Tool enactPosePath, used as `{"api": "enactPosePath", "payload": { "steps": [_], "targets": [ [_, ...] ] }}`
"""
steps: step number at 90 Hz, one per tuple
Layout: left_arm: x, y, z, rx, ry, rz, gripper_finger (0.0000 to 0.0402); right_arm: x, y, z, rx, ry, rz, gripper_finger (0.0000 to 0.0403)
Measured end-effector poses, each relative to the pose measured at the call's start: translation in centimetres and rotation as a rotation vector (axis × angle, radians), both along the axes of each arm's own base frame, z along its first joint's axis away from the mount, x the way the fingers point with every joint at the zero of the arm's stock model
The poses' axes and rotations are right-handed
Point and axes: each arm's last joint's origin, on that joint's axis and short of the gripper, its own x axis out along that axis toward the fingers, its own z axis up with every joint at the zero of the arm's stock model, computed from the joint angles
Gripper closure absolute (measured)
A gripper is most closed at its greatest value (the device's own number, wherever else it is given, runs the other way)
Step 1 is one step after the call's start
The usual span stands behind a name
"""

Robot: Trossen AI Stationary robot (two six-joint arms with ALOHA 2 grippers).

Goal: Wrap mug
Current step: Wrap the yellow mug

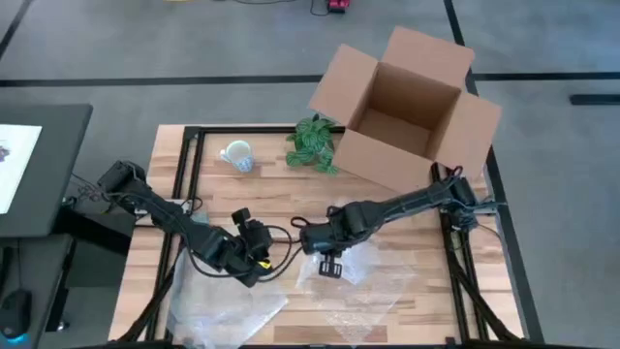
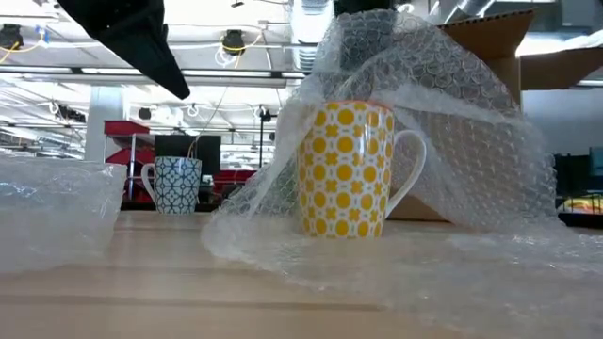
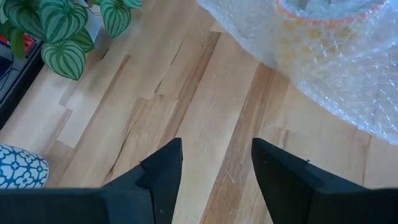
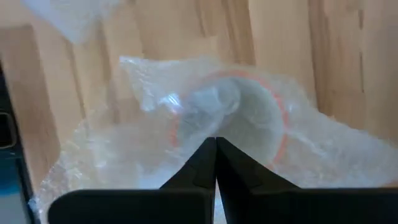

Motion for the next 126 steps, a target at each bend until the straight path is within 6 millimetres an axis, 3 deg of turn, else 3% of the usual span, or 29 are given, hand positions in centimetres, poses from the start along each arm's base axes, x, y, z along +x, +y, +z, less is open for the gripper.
{"api": "enactPosePath", "payload": {
  "steps": [30, 65, 91, 100, 110, 126],
  "targets": [
    [0.0, 0.0, 0.0, 0.0, -0.001, 0.0, 0.0229, 0.3, 0.5, 0.0, 0.035, 0.002, 0.054, 0.0403],
    [0.1, 0.0, 0.0, -0.006, -0.007, 0.0, 0.0229, 3.0, -1.6, -7.1, 0.024, 0.227, 0.027, 0.0403],
    [0.1, 0.0, 0.0, -0.006, -0.008, 0.0, 0.0229, 4.3, -1.7, -10.9, 0.012, 0.293, 0.072, 0.0403],
    [0.1, -0.1, 0.0, -0.006, -0.01, 0.0, 0.0229, 4.3, -1.7, -11.0, 0.01, 0.295, 0.083, 0.0403],
    [0.1, -0.1, 0.0, -0.007, -0.011, 0.0, 0.0229, 4.0, -1.8, -9.8, 0.01, 0.275, 0.084, 0.0403],
    [0.1, -0.1, 0.1, -0.008, -0.013, 0.0, 0.0229, 2.9, -1.7, -4.8, 0.014, 0.145, 0.096, 0.0403]
  ]
}}
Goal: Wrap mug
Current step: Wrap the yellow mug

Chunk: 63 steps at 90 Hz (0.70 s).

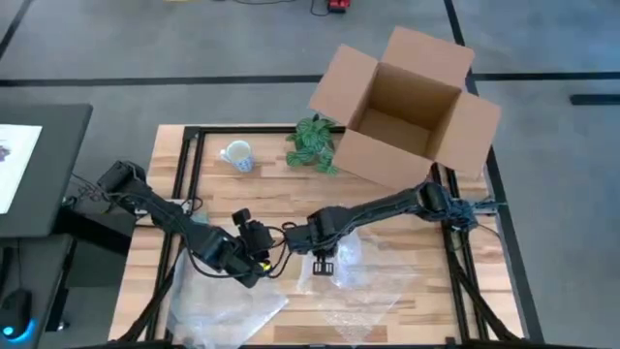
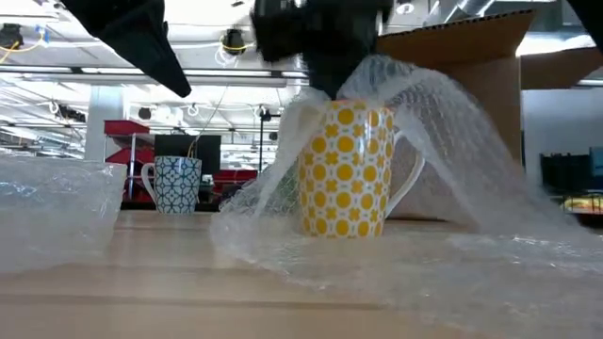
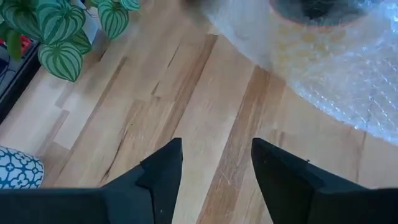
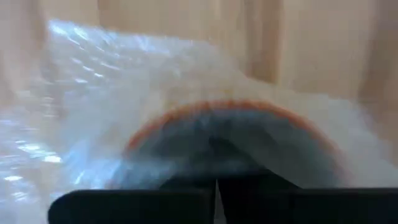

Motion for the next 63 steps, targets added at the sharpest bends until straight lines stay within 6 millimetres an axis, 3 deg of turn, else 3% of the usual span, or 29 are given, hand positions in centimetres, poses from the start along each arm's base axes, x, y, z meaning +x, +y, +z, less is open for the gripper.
{"api": "enactPosePath", "payload": {
  "steps": [9, 28, 43, 63],
  "targets": [
    [0.0, 0.0, 0.0, 0.0, 0.0, 0.0, 0.0229, -1.0, 0.1, 2.3, -0.006, -0.052, -0.008, 0.0403],
    [0.0, 0.0, 0.0, 0.001, 0.001, 0.0, 0.0229, -2.2, 0.7, 4.1, 0.011, -0.067, -0.044, 0.0403],
    [0.0, 0.0, 0.0, 0.0, 0.001, 0.0, 0.0229, -2.0, 0.9, 1.1, -0.006, 0.036, -0.081, 0.0403],
    [0.0, 0.0, 0.0, 0.0, 0.002, 0.0, 0.0229, -1.2, -0.4, -2.9, -0.024, 0.153, -0.14, 0.0403]
  ]
}}
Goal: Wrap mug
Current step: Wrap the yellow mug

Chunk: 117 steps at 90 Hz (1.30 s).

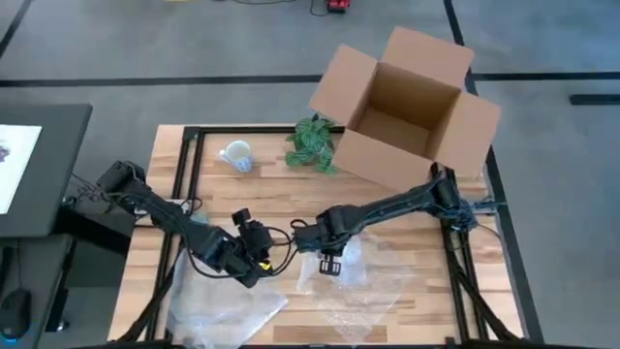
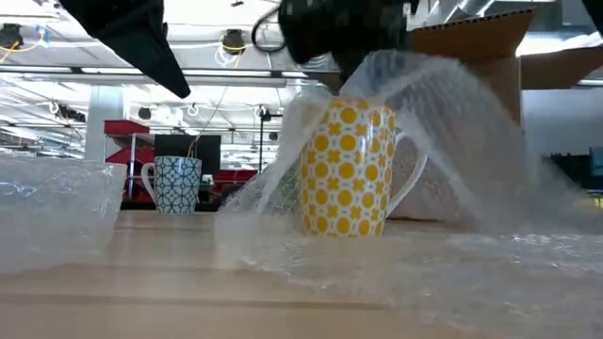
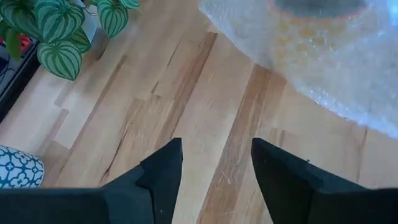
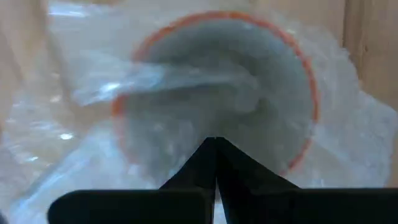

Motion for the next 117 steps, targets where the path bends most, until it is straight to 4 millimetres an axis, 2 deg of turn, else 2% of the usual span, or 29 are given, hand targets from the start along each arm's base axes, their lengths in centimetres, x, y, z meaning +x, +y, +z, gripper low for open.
{"api": "enactPosePath", "payload": {
  "steps": [9, 26, 33, 51, 71, 78, 97, 117],
  "targets": [
    [0.0, 0.0, 0.0, 0.003, 0.003, -0.003, 0.0229, 0.6, -0.3, -1.3, 0.005, 0.011, -0.006, 0.0403],
    [0.0, 0.0, 0.0, 0.004, 0.002, -0.004, 0.0229, 1.1, -0.5, -1.3, 0.016, -0.032, 0.018, 0.0403],
    [0.0, 0.0, 0.0, 0.003, 0.002, -0.004, 0.0229, 1.0, -0.5, -0.6, 0.016, -0.035, 0.018, 0.0403],
    [0.0, 0.0, 0.0, 0.003, 0.0, -0.004, 0.0229, 0.6, 0.0, 2.8, 0.023, -0.075, 0.039, 0.0403],
    [0.0, 0.0, 0.0, 0.003, 0.0, -0.004, 0.0229, 0.8, 0.7, 4.9, -0.052, -0.171, 0.039, 0.0403],
    [0.0, 0.0, 0.0, 0.003, 0.001, -0.004, 0.0229, 1.0, 0.4, 4.4, -0.072, -0.175, 0.011, 0.0403],
    [0.0, 0.0, 0.0, 0.004, 0.003, -0.004, 0.0229, 1.6, -0.6, 1.4, -0.105, -0.181, -0.03, 0.0403],
    [0.0, 0.0, 0.0, 0.003, 0.006, -0.005, 0.0229, 1.7, -0.3, -1.4, -0.044, -0.203, -0.039, 0.0403]
  ]
}}
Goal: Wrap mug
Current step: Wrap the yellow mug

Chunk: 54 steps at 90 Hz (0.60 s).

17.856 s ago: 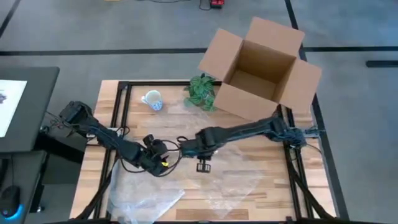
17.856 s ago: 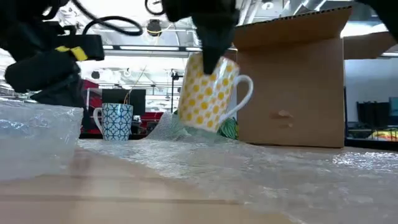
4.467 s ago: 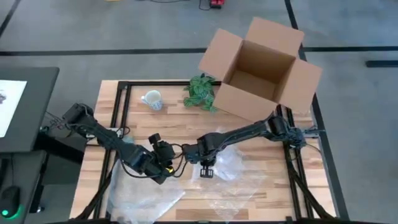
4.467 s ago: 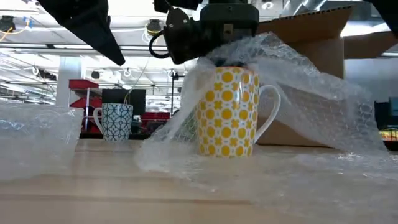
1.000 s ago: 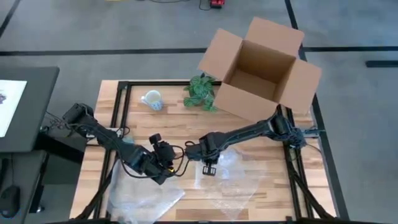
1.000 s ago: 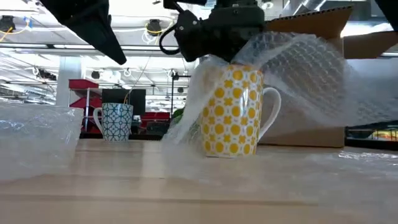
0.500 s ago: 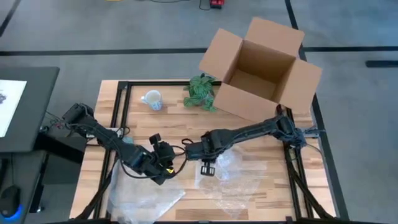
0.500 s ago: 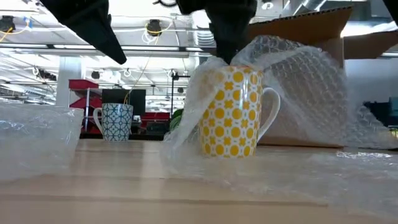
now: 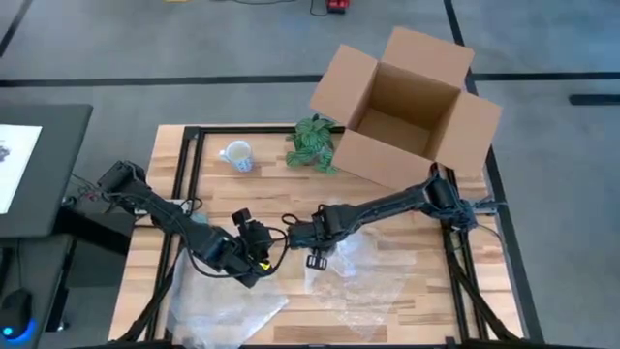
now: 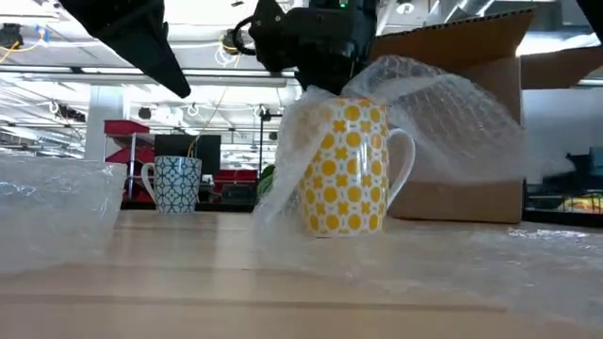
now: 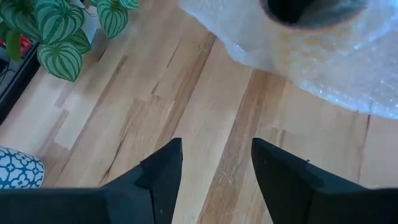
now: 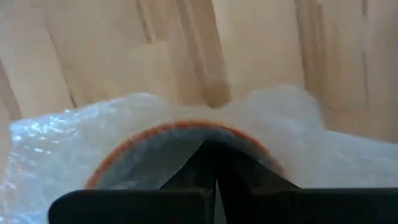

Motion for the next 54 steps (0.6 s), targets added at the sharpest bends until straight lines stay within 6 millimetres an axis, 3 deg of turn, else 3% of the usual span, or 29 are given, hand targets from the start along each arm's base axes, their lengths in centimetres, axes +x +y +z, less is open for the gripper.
{"api": "enactPosePath", "payload": {
  "steps": [26, 54],
  "targets": [
    [0.0, 0.0, 0.0, -0.001, -0.002, 0.001, 0.0229, -0.4, 0.5, -0.9, 0.028, 0.03, 0.018, 0.0403],
    [0.0, 0.0, 0.0, -0.001, -0.011, 0.004, 0.0229, -0.4, 0.9, 4.2, 0.019, 0.034, 0.077, 0.0403]
  ]
}}
